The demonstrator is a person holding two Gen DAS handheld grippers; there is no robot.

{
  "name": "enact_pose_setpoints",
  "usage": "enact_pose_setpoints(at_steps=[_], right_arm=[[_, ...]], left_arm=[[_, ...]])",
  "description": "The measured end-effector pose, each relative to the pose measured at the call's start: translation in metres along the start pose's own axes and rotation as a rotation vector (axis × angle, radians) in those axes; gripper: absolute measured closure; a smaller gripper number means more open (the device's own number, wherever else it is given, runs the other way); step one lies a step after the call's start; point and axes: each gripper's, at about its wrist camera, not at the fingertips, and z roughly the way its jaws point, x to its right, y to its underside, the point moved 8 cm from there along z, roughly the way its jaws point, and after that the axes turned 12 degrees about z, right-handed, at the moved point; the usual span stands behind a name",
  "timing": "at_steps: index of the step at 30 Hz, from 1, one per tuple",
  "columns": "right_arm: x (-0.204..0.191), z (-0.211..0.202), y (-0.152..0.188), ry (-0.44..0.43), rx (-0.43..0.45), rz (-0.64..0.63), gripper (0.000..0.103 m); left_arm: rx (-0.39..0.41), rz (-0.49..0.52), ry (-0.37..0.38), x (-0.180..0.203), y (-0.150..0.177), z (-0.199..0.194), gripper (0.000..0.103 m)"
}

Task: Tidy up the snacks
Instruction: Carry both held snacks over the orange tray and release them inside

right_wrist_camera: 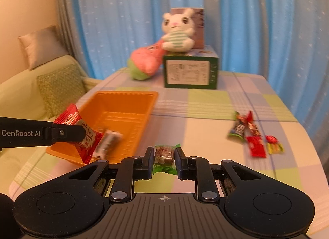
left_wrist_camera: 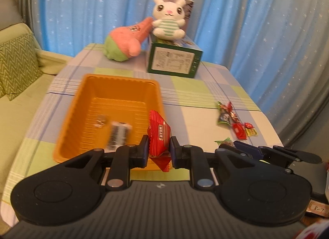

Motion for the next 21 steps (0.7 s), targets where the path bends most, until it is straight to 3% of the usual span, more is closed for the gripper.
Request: enact_pose_setpoints(at_steps=[10, 21], right_arm=[[-0.039, 0.023, -0.01, -0.044, -0.03, -0.046, 0.081], [-0.057, 0.063, -0.015, -0.058, -0.084, -0.049, 0.081]], left_arm=[[0.008, -0.014, -0.017, -0.047, -0.009, -0.003, 0.085], [-0.046, 0.027, -0.024, -0.081, -0.013, 0.028, 0.085]])
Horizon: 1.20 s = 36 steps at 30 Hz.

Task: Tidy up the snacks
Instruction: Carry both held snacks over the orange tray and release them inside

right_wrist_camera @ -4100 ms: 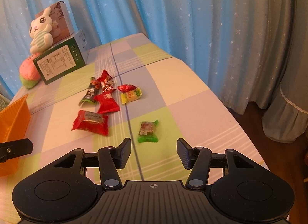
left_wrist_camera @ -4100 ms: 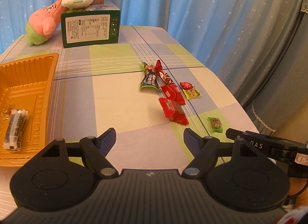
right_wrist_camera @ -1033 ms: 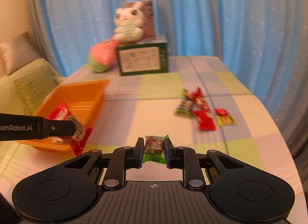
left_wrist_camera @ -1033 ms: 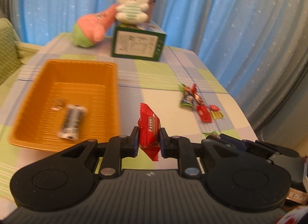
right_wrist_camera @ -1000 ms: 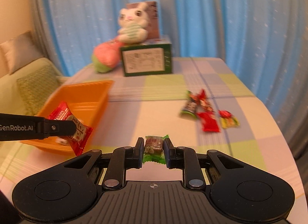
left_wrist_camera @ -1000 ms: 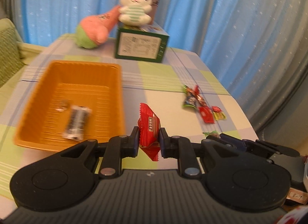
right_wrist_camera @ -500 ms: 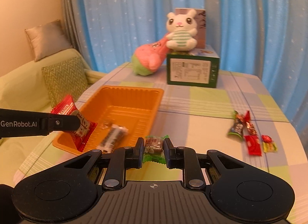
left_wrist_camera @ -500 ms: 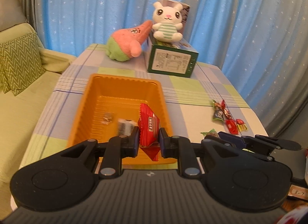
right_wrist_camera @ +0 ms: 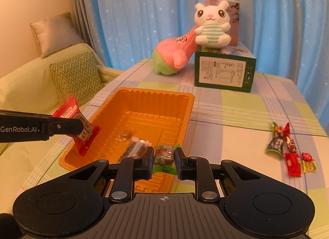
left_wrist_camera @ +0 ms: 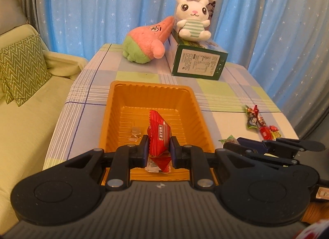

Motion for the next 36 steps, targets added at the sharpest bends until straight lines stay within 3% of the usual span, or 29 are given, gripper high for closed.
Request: enact_pose_setpoints(at_steps=[11, 13, 25, 33, 35, 36], right_arm=[[-0.001, 0.027, -0.006, 0.007, -0.022, 0.008, 0.081], [-0.001, 0.03, -0.005, 0.007, -0.027, 0.008, 0.081], [-0.009, 0.032, -0.008, -0.016, -0.027, 0.013, 0.081], [-0.02, 0.039, -0.015, -0.097, -0.022, 0.044, 0.08], [-0.017, 0.043, -0.016, -0.107, -0.045, 0.075, 0.071], [-0.014, 0.042, -0.017, -0.105, -0.043, 0.087, 0.054]], left_arm=[[-0.099, 0.034, 0.013, -0.006, 0.012, 0.04, 0.082], [-0.097, 0.042, -0.013, -0.008, 0.012, 0.041, 0.076], [-0.077, 0.036, -0.006, -0.011, 0.009, 0.034, 0.076], [-0.072, 0.023, -0.016, -0.016, 0.01, 0.028, 0.076], [-0.07, 0.022, -0.02, -0.018, 0.011, 0.026, 0.075], [-0.069, 0.019, -0.022, -0.019, 0.011, 0.025, 0.074]])
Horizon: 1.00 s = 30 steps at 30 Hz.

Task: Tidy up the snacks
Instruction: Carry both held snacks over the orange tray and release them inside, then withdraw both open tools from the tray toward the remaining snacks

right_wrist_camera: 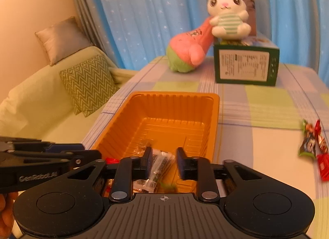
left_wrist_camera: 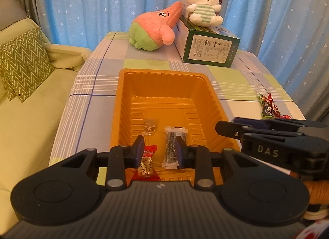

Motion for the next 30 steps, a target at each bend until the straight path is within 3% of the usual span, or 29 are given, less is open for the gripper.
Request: enact_pose_setpoints(at_steps=[1, 14, 30], right_arm=[[0.002, -0.002, -0.001, 0.002, 0.011, 0.006, 0.046], [0.048, -0.059, 0.003, 0.1, 0.068, 0.103, 0.046], [0.125, -0.158, 0.025, 0.244, 0.142, 0.212, 0.046]], left_arm=[[0.001, -0.004, -0.002, -0.001, 0.0, -0.001, 0.074], [0.055, 0.005, 0.024, 0.029, -0.01, -0.027, 0.066], [0.102, 0.059, 0.142, 0.13, -0.018, -0.055, 0.04]])
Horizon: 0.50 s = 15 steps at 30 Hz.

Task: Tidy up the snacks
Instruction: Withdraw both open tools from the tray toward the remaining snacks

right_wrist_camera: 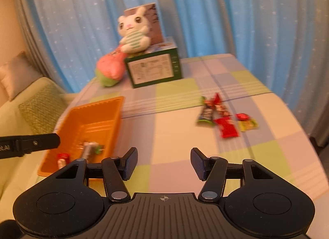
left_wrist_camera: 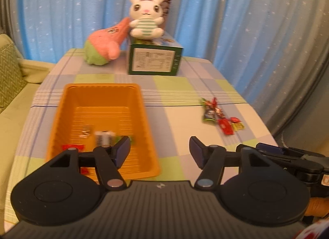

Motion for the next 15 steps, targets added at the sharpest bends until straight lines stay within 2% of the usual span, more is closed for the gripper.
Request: enact_pose_setpoints(at_steps=[9, 15], right_arm=[[0.052, -0.032, -0.005, 0.087, 0.028, 0.036, 0.046], [0.073, -0.045, -0.011, 0.117, 0.037, 0.034, 0.046]], left_arm=[[-0.001, 0.033, 0.058, 0.053, -0.001, 0.004, 0.028], [0.008, 0.043, 0.081, 0.077, -0.006, 0.005, 0.024]])
